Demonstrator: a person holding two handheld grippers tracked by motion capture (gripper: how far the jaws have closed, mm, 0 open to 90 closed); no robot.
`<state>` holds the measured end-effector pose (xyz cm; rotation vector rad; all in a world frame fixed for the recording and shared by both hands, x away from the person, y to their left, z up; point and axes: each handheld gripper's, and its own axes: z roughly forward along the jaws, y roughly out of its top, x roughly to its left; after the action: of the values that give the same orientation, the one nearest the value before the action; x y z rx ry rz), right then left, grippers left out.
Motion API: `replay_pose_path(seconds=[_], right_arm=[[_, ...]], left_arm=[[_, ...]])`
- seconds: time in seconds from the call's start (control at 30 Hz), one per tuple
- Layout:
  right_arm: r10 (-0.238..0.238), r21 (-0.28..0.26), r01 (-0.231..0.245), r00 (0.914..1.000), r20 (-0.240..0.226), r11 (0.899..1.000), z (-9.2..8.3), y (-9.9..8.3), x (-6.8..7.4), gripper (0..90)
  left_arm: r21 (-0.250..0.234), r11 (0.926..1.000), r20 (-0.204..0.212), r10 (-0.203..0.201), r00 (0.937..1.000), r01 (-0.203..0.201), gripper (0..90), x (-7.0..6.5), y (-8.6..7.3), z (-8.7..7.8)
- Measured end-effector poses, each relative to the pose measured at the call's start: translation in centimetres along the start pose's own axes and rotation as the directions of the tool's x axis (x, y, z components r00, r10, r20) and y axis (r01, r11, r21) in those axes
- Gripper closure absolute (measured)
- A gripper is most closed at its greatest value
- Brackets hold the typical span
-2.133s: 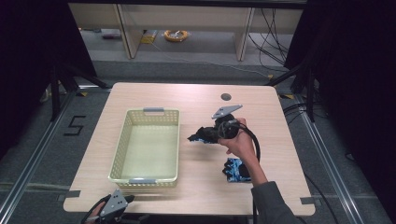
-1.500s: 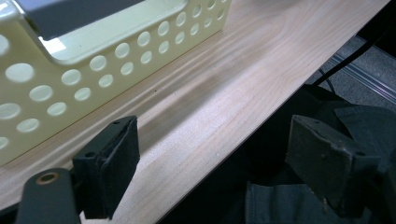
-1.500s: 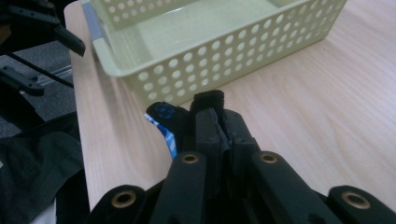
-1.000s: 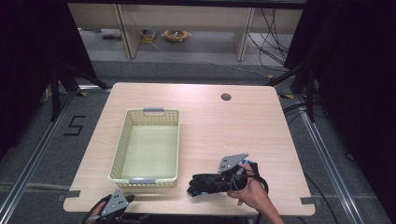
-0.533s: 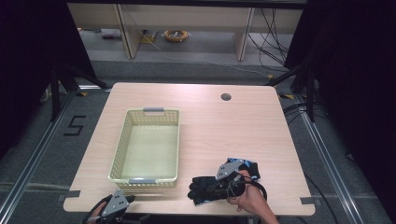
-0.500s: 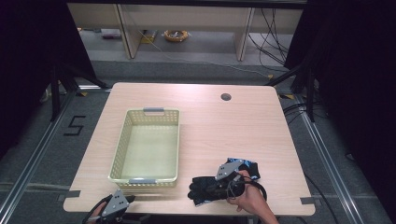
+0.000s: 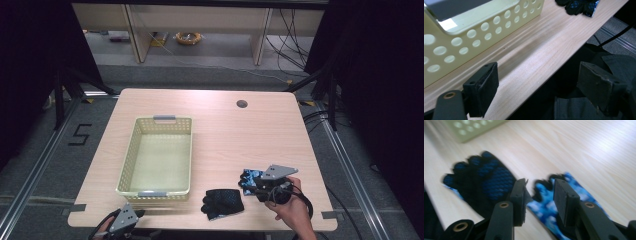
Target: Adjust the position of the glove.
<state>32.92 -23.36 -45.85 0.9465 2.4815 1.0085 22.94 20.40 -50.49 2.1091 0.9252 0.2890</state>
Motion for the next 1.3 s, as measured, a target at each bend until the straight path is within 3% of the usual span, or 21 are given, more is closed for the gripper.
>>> replay_pose_path(seconds=[0.03,0.17,0.23,0.33,0.37,0.43,0.47,0.5,0.6,0.63,0.73,0.77,0.83,0.87,0.97,1.03,1.07,1.13,1.2,1.23,1.3], right_arm=[[0.010,0.013,-0.010,0.9991,0.041,1.000,-0.1,-0.3,-0.6,63.5],[0.037,0.043,-0.040,0.9961,0.080,0.998,-0.1,-1.0,-1.5,63.5],[0.046,0.040,-0.049,0.9951,0.088,0.998,0.0,-1.1,-1.7,63.4],[0.082,0.070,-0.088,0.9926,0.089,0.994,0.1,-1.5,-2.2,63.5],[0.051,0.082,-0.060,0.9937,0.099,0.995,0.3,-1.9,-2.5,63.1],[0.049,0.091,-0.058,0.9937,0.101,0.994,0.3,-2.0,-2.6,62.8],[0.070,0.093,-0.078,0.9933,0.092,0.993,0.4,-2.0,-2.6,62.5],[0.065,0.096,-0.070,0.9964,0.054,0.993,0.5,-2.2,-2.5,62.4],[0.045,0.081,-0.049,0.9976,0.052,0.995,1.0,-2.3,-2.4,62.4],[0.041,0.064,-0.044,0.9981,0.046,0.997,1.3,-2.4,-2.3,62.3],[0.035,0.103,-0.036,0.9993,0.011,0.994,1.6,-2.4,-2.1,61.6],[0.031,0.129,-0.032,0.9994,0.014,0.991,2.0,-2.7,-2.1,62.3],[0.024,0.157,-0.025,0.9997,0.009,0.987,1.9,-2.7,-2.2,63.5],[0.025,0.145,-0.027,0.9996,0.011,0.989,2.2,-2.8,-2.1,64.6],[-0.032,0.173,0.034,0.9994,-0.013,0.984,2.3,-2.8,-2.6,72.2],[-0.017,0.150,0.019,0.9997,-0.015,0.988,2.5,-3.0,-2.6,74.6],[-0.017,0.146,0.023,0.9991,-0.040,0.989,2.4,-3.0,-2.9,80.1],[-0.047,0.136,0.053,0.9977,-0.049,0.989,2.5,-3.1,-3.1,85.1],[-0.063,0.136,0.070,0.9965,-0.056,0.988,2.5,-3.1,-3.2,86.6],[-0.106,0.124,0.113,0.9926,-0.060,0.986,2.6,-3.0,-3.3,86.9],[-0.118,0.116,0.124,0.9912,-0.061,0.985,2.7,-2.9,-3.4,87.0]], left_arm=[[-0.006,0.9998,-0.003,-0.020,0.9998,0.020,16.9,-0.1,0.0,0.0],[-0.012,0.9994,0.000,-0.033,0.9995,0.033,16.9,-0.2,-0.1,0.1],[-0.007,1.0000,-0.003,-0.004,1.0000,0.004,16.9,0.0,0.0,0.0],[-0.018,0.9998,-0.005,-0.013,0.9999,0.013,16.9,-0.1,0.0,0.1],[-0.017,0.9998,-0.002,-0.012,0.9999,0.012,16.8,-0.1,0.0,0.0],[-0.019,0.9997,0.001,-0.014,0.9999,0.014,16.8,-0.1,0.0,0.0],[-0.016,0.9998,-0.001,-0.011,0.9999,0.011,16.8,-0.1,0.0,0.0],[-0.019,0.9997,0.001,-0.014,0.9999,0.014,16.8,-0.1,0.0,0.0],[-0.017,0.9988,0.017,-0.047,0.9988,0.047,16.8,-0.2,0.0,0.1],[0.002,0.9999,-0.006,-0.010,0.9999,0.010,16.8,0.0,0.0,0.0],[-0.001,1.0000,-0.007,0.002,1.0000,-0.002,16.8,0.1,0.0,-0.1],[-0.013,0.9992,0.011,-0.039,0.9992,0.039,16.8,-0.2,0.0,0.1],[-0.009,0.9999,0.006,-0.012,0.9999,0.013,16.8,0.0,0.0,0.0],[-0.011,0.9999,0.001,-0.010,0.9999,0.010,16.9,0.0,0.0,0.0],[-0.004,1.0000,-0.002,-0.001,1.0000,0.001,16.8,0.0,0.0,0.0],[-0.005,1.0000,-0.004,0.000,1.0000,0.000,16.8,0.0,0.0,0.0],[-0.007,1.0000,-0.005,0.000,1.0000,0.000,16.8,0.0,0.0,0.0],[-0.004,1.0000,-0.007,-0.001,1.0000,0.001,16.8,0.0,0.0,0.0],[-0.006,1.0000,-0.006,0.000,1.0000,0.000,16.8,0.0,0.0,0.0],[-0.007,1.0000,-0.006,-0.001,1.0000,0.001,16.8,0.0,0.0,0.0],[-0.006,1.0000,-0.006,-0.002,1.0000,0.002,16.9,0.0,0.0,0.0]])
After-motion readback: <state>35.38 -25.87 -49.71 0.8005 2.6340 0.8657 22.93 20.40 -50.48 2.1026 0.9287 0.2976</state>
